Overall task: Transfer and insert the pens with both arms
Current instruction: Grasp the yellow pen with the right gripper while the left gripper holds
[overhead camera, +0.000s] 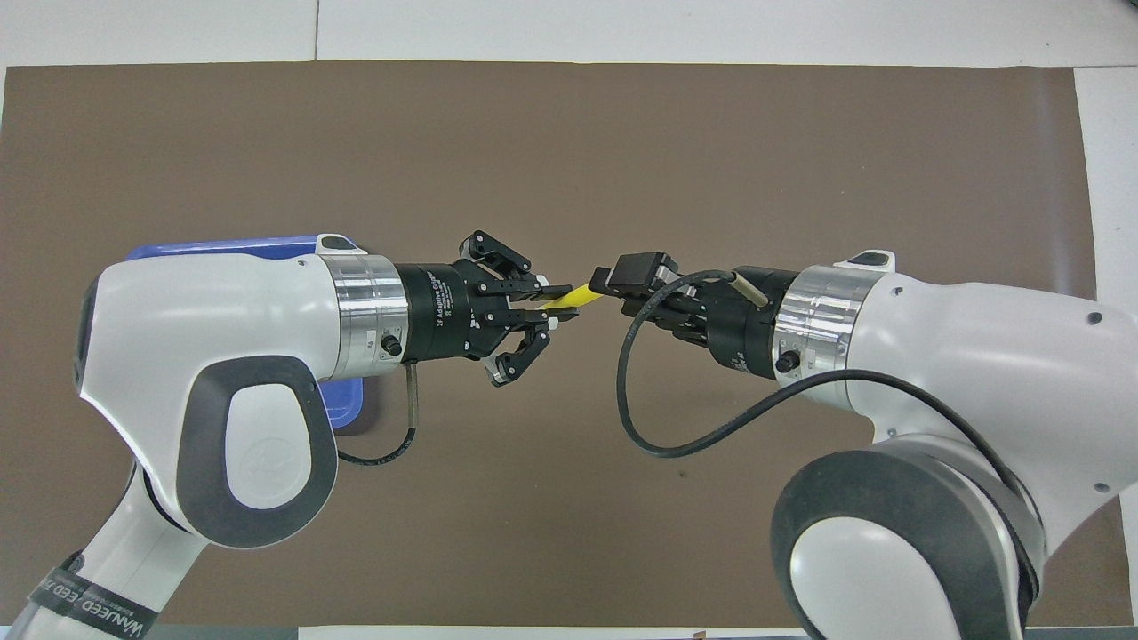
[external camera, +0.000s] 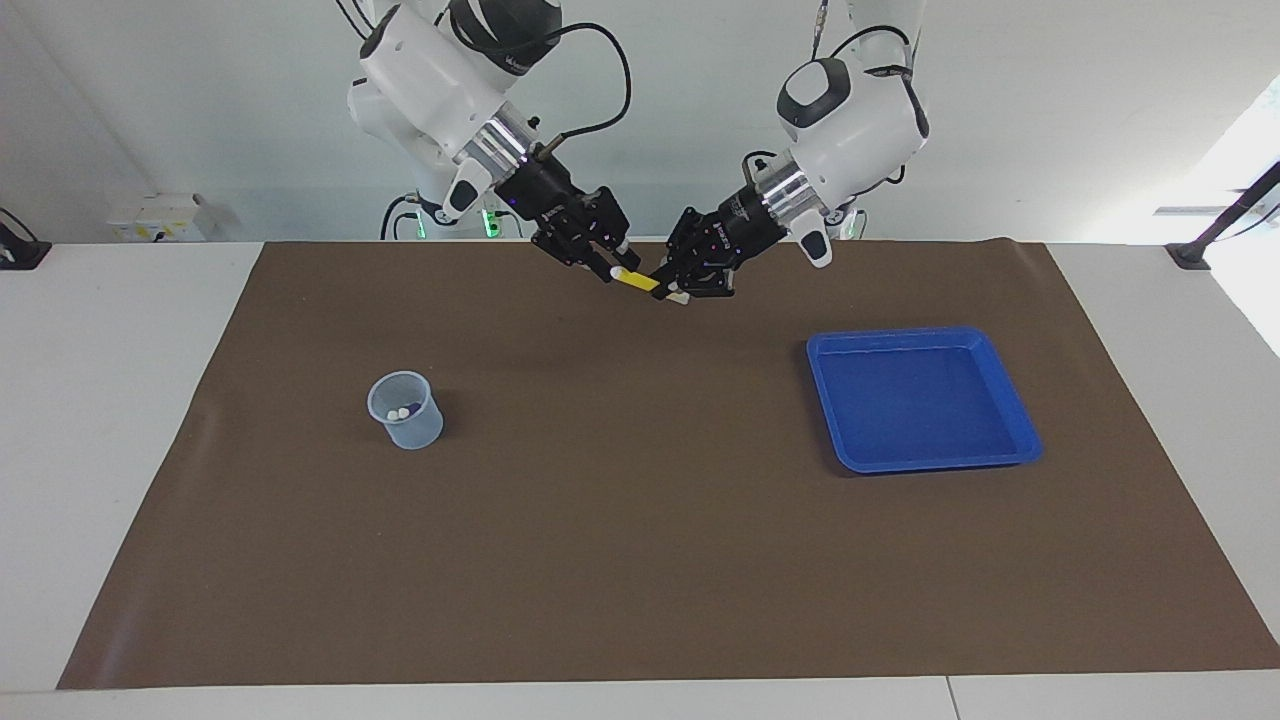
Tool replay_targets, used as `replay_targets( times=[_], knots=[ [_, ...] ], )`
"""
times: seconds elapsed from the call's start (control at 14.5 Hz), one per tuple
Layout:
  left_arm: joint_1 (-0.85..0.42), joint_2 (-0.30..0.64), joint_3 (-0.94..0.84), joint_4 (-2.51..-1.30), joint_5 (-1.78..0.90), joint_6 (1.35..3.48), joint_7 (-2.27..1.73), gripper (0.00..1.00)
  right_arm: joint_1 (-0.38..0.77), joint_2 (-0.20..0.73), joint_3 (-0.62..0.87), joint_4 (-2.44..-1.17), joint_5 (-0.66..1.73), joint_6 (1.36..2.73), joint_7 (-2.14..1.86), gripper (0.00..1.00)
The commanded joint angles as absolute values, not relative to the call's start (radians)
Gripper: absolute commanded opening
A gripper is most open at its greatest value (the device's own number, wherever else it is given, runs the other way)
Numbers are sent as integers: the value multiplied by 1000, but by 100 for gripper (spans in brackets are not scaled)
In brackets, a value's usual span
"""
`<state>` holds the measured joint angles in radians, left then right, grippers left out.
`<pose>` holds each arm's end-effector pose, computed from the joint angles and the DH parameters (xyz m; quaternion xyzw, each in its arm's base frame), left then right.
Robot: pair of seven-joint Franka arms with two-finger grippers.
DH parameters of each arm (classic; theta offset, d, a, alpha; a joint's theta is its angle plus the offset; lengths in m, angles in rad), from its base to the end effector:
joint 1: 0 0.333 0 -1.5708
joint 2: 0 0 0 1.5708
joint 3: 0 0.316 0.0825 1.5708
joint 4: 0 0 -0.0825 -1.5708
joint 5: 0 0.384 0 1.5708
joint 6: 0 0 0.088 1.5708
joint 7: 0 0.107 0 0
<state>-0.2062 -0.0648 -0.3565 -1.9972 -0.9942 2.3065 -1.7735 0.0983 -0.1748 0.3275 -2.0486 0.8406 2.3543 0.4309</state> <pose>0.4754 -0.3248 0.5334 0.5730 0.6981 -0.3003 0.3069 0.4910 0.2455 0.5669 -0.8961 0.2108 -0.0658 0.3850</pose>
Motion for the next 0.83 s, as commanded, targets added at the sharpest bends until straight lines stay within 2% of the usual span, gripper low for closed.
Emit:
replay_targets(
  times=[0.0,0.21,0.55,0.76],
  knots=[
    [-225,-100,-347,-2034,-1014,2335,-1792,0,95,-176,331,-2052,861,2370,439,42],
    [-225,-100,-347,-2034,-1014,2342,-1796,0,95,-172,331,-2049,861,2388,446,39],
    [-249,-100,-347,-2034,-1015,2372,-1809,0,97,-166,331,-2046,861,2422,471,44],
    [-249,-100,-347,-2034,-1017,2373,-1813,0,109,-166,331,-2046,861,2425,472,39]
  ],
)
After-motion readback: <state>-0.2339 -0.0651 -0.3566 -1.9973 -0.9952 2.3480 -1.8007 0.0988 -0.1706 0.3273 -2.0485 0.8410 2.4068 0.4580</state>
